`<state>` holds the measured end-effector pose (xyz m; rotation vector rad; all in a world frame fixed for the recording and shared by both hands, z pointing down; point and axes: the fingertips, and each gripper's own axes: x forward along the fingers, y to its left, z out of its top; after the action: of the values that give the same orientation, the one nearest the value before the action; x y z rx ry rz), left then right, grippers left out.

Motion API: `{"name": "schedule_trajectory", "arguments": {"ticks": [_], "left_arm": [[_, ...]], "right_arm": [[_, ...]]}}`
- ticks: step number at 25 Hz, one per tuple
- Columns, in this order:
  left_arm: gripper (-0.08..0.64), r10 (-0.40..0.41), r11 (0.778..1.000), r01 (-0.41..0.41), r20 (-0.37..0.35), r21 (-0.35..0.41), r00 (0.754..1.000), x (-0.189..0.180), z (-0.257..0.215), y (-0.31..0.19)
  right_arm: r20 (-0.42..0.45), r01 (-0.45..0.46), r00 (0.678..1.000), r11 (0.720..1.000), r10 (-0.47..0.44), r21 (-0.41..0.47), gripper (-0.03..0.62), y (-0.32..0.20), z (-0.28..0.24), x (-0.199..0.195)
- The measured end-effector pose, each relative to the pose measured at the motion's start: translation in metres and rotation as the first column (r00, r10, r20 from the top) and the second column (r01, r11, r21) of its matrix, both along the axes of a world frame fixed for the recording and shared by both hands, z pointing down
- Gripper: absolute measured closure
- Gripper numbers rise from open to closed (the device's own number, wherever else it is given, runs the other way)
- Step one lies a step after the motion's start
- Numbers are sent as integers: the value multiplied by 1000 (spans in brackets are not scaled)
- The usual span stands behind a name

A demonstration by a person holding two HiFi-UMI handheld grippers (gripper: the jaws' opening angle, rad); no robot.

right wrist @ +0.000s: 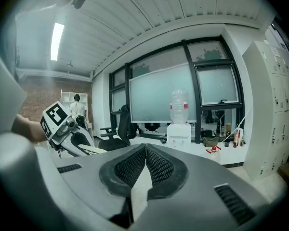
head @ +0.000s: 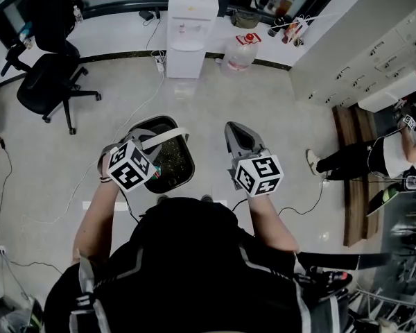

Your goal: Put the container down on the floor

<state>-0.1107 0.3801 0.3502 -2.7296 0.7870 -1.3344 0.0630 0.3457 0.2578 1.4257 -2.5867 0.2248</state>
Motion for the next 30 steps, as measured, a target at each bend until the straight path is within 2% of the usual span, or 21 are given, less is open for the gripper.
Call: {"name": "schedule_trajectory", "arguments": {"ticks": [8,13,21,30], "left_arm": [[482,31,1000,-31,6,-1,999,-40,6,-13],[482,17,1000,-17,4,-13,1000,-48,9,-28],[482,-52,998,53,13,-34,999,-50,20,-74],[482,-124,991,124,10,-42,992,-25,15,-153]], "right_arm": [[-19,-26,999,1000,26,-5,583,-4,3,-38],[-35,-13,999,1000,12,-15,583,-19,7,-40],[13,33,999,999,-33,-26,583,-80,23,-41],[16,59,998,998,-59,-32,583,-175,22,-5]]}}
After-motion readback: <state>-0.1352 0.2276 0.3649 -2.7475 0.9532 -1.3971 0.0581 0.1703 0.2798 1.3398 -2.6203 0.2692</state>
